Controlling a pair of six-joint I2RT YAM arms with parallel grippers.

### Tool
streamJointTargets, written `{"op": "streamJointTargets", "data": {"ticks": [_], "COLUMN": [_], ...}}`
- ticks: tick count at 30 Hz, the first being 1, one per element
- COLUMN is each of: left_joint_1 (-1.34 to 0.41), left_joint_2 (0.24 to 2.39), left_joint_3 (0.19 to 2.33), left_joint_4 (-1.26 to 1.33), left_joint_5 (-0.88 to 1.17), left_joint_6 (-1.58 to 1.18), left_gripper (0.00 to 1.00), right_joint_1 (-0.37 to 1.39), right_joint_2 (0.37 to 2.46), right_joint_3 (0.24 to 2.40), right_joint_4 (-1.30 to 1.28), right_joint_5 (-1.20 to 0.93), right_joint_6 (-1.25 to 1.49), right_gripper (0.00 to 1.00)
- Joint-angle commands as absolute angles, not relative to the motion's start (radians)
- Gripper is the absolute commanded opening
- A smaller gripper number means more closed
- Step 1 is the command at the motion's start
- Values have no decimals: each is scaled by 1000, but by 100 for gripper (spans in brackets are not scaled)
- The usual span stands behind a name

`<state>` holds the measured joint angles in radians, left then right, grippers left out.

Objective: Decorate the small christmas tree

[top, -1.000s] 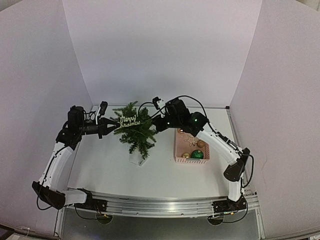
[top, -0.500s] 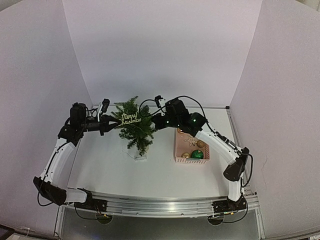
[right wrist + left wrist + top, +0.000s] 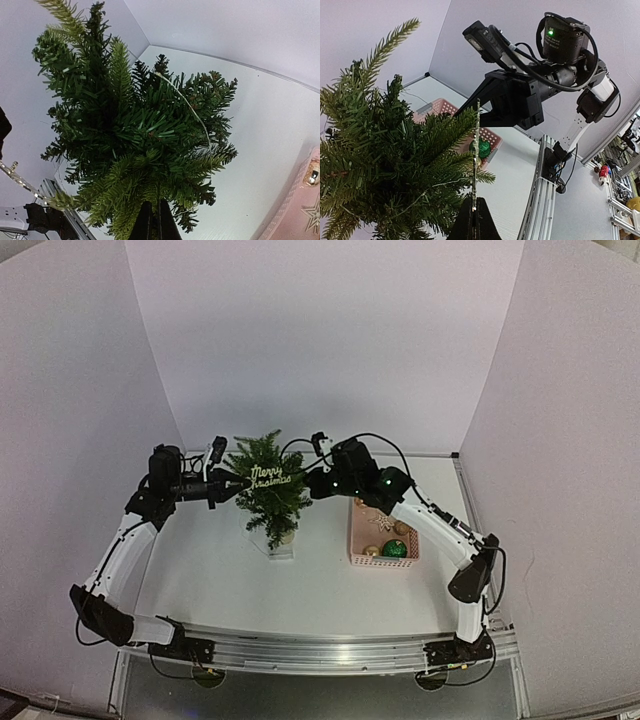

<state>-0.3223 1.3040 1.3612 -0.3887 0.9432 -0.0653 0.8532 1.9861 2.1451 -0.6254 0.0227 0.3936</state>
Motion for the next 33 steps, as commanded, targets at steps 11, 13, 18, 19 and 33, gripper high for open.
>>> {"op": "streamJointTargets", "data": {"ticks": [11, 13, 18, 19, 33], "left_joint_1": [-343, -342, -344, -345, -365], "left_joint_2": [1307, 1289, 1319, 1322, 1322], "left_joint_3": [1217, 1205, 1205, 1199, 1145], "left_joint_4": [-129, -121, -187, -187, -177], "left_joint_5": [872, 879, 881, 882, 875], "left_joint_6": [-220, -198, -131, -120, -27], "left_gripper": [0, 0, 0, 0, 0], "right_joint_1": [854, 854, 855, 854, 854], "right_joint_2": [1912, 1905, 1896, 1897, 1918], "right_joint_3": [2091, 2080, 2068, 2068, 2075], "right_joint_4": [-596, -589, -577, -574, -538], "right_joint_5": [8, 8, -29, -32, -101], "right_joint_6": [408, 404, 399, 399, 411], "right_gripper": [20, 20, 24, 24, 25]}}
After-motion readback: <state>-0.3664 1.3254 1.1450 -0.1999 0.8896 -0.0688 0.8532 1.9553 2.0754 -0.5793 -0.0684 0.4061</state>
